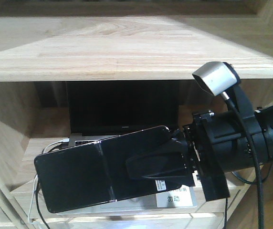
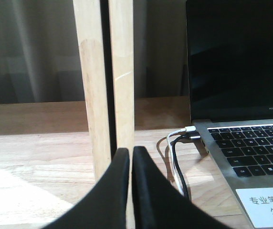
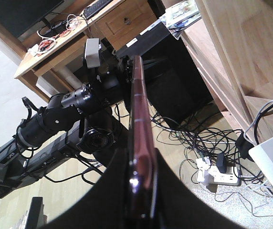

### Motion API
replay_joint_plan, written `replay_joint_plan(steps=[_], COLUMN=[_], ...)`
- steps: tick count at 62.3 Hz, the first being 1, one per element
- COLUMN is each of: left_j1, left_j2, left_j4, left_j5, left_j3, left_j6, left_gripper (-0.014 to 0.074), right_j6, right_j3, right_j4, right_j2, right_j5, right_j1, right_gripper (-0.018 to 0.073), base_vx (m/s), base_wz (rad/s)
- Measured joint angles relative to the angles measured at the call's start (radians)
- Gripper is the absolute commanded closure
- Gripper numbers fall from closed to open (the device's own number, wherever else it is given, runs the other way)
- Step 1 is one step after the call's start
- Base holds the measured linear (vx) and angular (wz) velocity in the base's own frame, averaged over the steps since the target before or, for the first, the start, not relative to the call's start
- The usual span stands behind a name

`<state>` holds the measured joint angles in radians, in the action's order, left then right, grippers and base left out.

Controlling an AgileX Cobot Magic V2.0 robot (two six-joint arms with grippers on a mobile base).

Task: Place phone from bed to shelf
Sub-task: 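Approach the shelf and hold the phone above the laptop compartment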

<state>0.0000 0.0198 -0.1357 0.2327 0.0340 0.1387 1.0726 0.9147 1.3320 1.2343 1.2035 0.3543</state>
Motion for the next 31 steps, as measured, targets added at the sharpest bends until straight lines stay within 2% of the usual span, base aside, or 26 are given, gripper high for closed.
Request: replay_joint_plan(steps=[31], left_j1=[0.0], left_j2=[0.0], left_j4=[0.0], left_j5=[0.0], left_j3=[0.0], left_j6=[0.0], left_gripper=[0.0596], right_j6=[0.0], right_j3=[0.0], right_j4=[0.0], right_j2=[0.0], right_j5=[0.0], right_j1=[0.0], right_gripper=[0.0561], base_vx=[0.0], base_wz=[0.0])
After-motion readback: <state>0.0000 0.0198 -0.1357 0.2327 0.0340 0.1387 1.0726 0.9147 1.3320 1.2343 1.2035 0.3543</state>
